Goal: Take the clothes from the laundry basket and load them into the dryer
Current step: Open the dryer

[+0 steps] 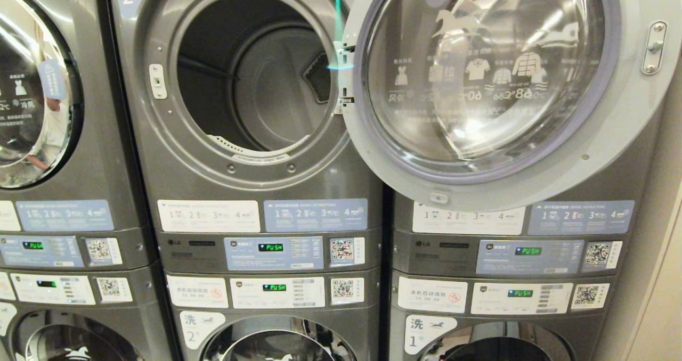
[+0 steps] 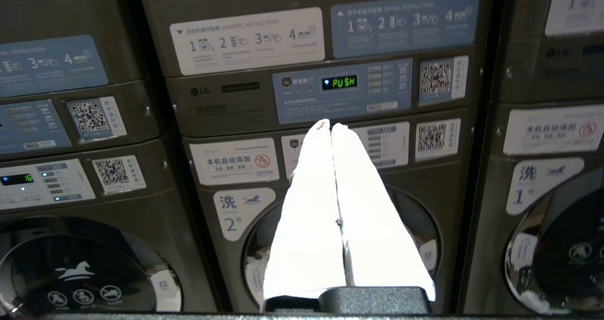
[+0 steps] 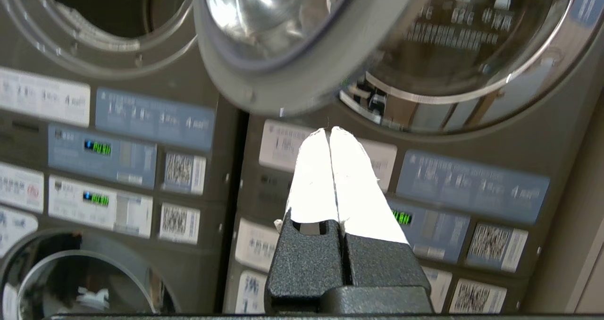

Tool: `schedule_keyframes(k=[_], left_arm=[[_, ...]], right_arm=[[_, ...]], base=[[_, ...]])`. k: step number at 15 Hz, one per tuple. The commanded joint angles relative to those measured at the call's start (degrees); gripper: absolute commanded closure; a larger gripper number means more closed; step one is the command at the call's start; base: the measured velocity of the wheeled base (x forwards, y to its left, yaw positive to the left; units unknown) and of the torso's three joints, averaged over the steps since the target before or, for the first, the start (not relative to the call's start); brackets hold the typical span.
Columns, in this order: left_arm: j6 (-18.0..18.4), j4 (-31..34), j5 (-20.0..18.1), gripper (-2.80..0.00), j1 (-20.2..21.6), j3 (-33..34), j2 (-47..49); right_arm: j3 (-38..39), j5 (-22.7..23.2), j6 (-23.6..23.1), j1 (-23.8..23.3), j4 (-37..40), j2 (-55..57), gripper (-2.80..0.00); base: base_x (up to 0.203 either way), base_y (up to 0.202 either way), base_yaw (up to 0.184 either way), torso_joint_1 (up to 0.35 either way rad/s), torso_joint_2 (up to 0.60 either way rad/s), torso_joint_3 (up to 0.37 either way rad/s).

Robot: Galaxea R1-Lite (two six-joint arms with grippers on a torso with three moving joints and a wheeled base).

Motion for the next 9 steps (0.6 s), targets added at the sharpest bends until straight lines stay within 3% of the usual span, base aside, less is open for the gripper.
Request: schedule_keyframes(k=[1, 3, 5, 9], left_arm=[[1.9, 0.53, -0.4, 0.0, 0.0, 0.43, -0.41], [2.35, -0.96, -0.89, 0.0, 0.0, 1.15, -0.4], [0.11, -0.82, -0.41, 0.0, 0.0, 1.14, -0.38], [-1.82, -0.96, 0.81, 0.0, 0.0, 1.15, -0.4]], right_arm=[[-4.07, 0.26, 0.09, 0.03, -4.23, 14.0, 0.0], [-9.56, 0.41, 0.37, 0.04, -13.72, 29.08, 0.0], [-15.74, 0.23, 0.73, 0.05, -24.87, 44.13, 0.0], [-29.17, -0.04, 0.97, 0.39, -40.29, 63.37, 0.0]], base=[[0.0, 0.0, 0.0, 0.0, 0.0, 0.0], [0.0, 0.0, 0.0, 0.0, 0.0, 0.0], [0.0, 0.0, 0.0, 0.0, 0.0, 0.0], [0.0, 0.0, 0.0, 0.0, 0.0, 0.0]])
